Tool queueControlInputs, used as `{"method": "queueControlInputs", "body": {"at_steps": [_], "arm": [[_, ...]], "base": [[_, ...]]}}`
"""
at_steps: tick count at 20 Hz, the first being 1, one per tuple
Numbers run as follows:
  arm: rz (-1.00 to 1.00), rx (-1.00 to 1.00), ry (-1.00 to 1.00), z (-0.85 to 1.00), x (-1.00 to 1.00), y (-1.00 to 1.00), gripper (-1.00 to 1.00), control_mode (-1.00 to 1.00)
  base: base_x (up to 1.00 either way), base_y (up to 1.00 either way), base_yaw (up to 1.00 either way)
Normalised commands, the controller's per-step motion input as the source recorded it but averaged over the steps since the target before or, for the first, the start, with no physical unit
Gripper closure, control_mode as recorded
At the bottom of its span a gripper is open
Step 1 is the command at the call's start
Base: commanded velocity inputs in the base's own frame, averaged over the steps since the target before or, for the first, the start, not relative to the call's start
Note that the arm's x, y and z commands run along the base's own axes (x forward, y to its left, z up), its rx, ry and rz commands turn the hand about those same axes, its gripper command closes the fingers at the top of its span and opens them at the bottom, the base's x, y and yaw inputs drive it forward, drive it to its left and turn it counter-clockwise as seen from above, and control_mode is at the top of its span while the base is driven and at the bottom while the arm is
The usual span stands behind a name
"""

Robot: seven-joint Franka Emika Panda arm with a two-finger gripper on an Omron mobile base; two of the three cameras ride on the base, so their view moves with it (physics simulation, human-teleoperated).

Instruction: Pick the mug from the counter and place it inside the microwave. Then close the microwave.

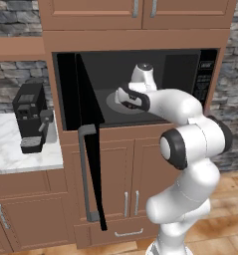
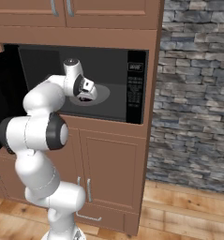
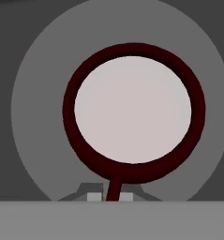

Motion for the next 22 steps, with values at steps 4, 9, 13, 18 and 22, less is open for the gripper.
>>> {"method": "queueControlInputs", "body": {"at_steps": [4, 9, 13, 18, 22], "arm": [[0.0, 0.0, 0.0, -0.17, 0.19, 0.0, 1.0, -1.0], [0.0, 0.0, 0.0, -0.19, 0.08, 0.0, 1.0, -1.0], [0.0, 0.0, 0.0, -0.18, 0.0, 0.0, 1.0, -1.0], [0.0, 0.0, 0.0, 0.0, 0.0, 0.0, 1.0, -1.0], [0.0, 0.0, 0.0, 0.0, 0.0, 0.0, -1.0, -1.0]], "base": [[0.0, 0.0, 0.0], [0.0, 0.0, 0.0], [0.0, 0.0, 0.0], [0.0, 0.0, 0.0], [0.0, 0.0, 0.0]]}}
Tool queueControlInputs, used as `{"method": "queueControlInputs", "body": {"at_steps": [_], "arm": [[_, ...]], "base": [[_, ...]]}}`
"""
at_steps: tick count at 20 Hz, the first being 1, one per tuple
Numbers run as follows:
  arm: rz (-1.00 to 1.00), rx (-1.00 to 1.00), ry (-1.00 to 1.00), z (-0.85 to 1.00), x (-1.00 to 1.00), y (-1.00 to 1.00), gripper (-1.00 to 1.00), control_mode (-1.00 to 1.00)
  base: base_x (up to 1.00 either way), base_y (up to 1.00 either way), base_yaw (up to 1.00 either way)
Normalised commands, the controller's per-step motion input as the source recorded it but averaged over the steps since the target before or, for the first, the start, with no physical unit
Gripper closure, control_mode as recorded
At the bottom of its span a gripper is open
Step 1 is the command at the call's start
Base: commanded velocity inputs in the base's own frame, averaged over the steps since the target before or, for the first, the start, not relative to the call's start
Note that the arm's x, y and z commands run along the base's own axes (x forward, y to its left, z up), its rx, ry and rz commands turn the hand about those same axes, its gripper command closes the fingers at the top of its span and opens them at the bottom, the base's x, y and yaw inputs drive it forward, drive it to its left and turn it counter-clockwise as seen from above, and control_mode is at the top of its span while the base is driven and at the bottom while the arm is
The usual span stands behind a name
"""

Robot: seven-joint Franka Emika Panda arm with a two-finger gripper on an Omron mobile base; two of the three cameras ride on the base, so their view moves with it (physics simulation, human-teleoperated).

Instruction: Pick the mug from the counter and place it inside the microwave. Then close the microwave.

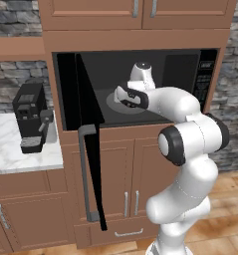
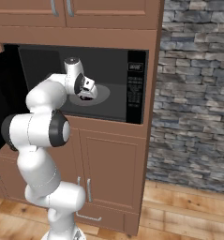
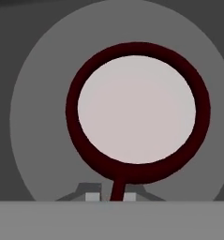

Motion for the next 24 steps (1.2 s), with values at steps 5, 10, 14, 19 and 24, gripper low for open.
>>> {"method": "queueControlInputs", "body": {"at_steps": [5, 10, 14, 19, 24], "arm": [[0.0, 0.0, 0.0, 0.0, -0.01, 0.0, -1.0, -1.0], [0.0, 0.0, 0.0, 0.0, -0.01, 0.0, -1.0, -1.0], [0.0, 0.0, 0.0, 0.0, -0.38, -0.01, -1.0, -1.0], [0.0, 0.0, 0.0, 0.0, -0.77, -0.05, -1.0, -1.0], [0.0, 0.0, 0.0, 0.0, -0.88, 0.0, -1.0, -1.0]], "base": [[0.0, 0.0, 0.0], [0.0, 0.0, 0.0], [0.0, 0.0, 0.0], [0.0, 0.0, 0.0], [0.0, 0.0, 0.0]]}}
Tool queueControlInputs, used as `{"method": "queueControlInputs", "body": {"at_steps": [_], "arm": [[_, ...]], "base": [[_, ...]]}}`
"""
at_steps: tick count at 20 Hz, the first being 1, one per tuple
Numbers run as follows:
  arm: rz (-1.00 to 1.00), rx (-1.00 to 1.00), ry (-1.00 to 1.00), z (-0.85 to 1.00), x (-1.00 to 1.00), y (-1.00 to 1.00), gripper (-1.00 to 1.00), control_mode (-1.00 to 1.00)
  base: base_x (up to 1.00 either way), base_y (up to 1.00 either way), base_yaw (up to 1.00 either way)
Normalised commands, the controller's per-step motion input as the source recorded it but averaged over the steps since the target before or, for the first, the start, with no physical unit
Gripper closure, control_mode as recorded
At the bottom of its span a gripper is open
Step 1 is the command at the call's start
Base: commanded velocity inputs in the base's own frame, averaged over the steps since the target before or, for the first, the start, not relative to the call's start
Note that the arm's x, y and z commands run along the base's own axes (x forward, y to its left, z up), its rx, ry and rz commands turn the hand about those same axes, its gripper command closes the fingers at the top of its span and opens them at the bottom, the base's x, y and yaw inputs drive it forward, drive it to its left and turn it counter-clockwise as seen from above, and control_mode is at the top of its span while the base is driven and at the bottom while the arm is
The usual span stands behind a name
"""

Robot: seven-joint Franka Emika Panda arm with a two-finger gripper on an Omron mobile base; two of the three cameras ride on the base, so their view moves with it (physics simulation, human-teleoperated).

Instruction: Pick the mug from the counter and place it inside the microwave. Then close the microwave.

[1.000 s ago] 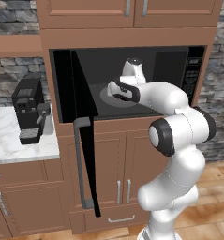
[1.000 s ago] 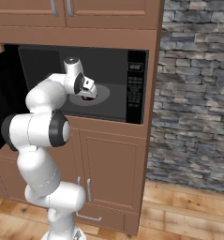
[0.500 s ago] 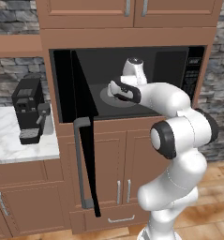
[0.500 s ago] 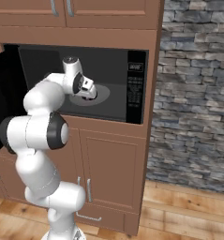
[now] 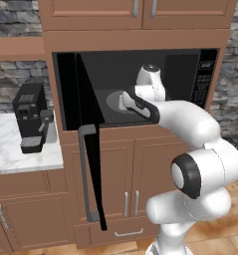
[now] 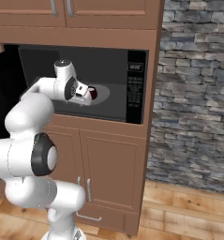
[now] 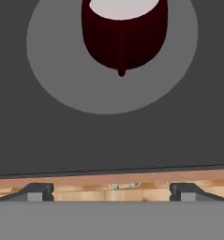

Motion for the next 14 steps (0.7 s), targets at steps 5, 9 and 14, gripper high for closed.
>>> {"method": "queueControlInputs", "body": {"at_steps": [5, 9, 14], "arm": [[0.0, 0.0, -0.02, 0.01, -0.77, 0.0, -1.0, -1.0], [0.0, 0.0, -0.02, 0.01, -0.59, -0.15, -1.0, -1.0], [-0.01, 0.0, -0.04, 0.06, -0.75, -0.03, -1.0, -1.0]], "base": [[0.0, 0.0, 0.0], [0.0, 0.0, 0.0], [0.0, 0.0, 0.0]]}}
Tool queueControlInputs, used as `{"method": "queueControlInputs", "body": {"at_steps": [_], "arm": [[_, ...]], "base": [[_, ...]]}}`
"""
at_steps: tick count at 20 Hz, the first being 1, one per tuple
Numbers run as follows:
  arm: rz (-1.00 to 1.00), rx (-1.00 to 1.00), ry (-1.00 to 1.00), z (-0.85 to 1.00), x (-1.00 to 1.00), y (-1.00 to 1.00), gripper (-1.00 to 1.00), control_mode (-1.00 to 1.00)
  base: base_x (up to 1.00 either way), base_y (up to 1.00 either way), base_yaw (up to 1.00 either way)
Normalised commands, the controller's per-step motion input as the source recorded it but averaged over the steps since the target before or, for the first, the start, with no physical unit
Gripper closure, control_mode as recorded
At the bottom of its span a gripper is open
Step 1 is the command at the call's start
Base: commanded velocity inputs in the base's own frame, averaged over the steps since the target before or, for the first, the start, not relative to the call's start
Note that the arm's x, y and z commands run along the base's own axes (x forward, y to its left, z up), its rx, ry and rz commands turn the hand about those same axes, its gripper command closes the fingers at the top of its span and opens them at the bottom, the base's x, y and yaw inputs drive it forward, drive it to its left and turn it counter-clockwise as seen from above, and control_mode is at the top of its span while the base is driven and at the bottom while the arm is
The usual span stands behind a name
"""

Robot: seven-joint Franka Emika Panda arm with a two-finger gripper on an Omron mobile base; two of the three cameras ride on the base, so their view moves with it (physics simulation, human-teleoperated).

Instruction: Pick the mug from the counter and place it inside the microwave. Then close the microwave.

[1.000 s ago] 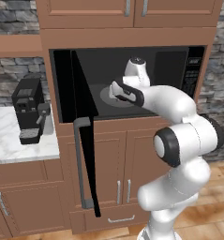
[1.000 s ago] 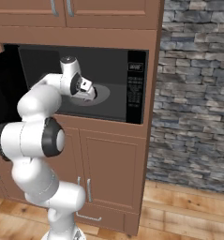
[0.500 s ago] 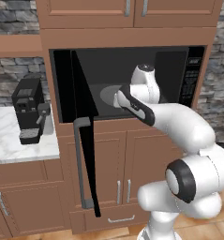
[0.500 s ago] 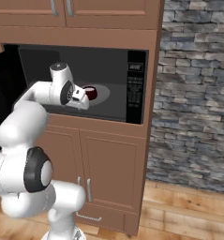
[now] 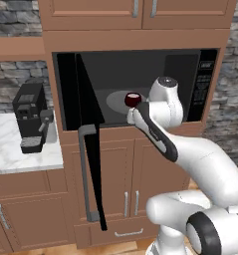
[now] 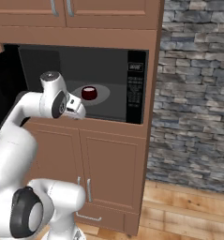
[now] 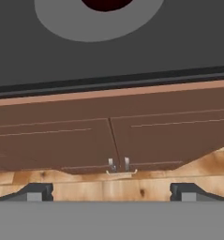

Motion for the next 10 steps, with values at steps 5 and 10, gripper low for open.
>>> {"method": "queueControlInputs", "body": {"at_steps": [5, 10], "arm": [[0.0, 0.0, -0.04, 0.18, -0.8, 0.0, -1.0, -1.0], [0.0, 0.03, 0.0, 0.29, -0.63, -0.07, -1.0, -1.0]], "base": [[0.0, 0.0, 0.0], [0.0, 0.0, 0.0]]}}
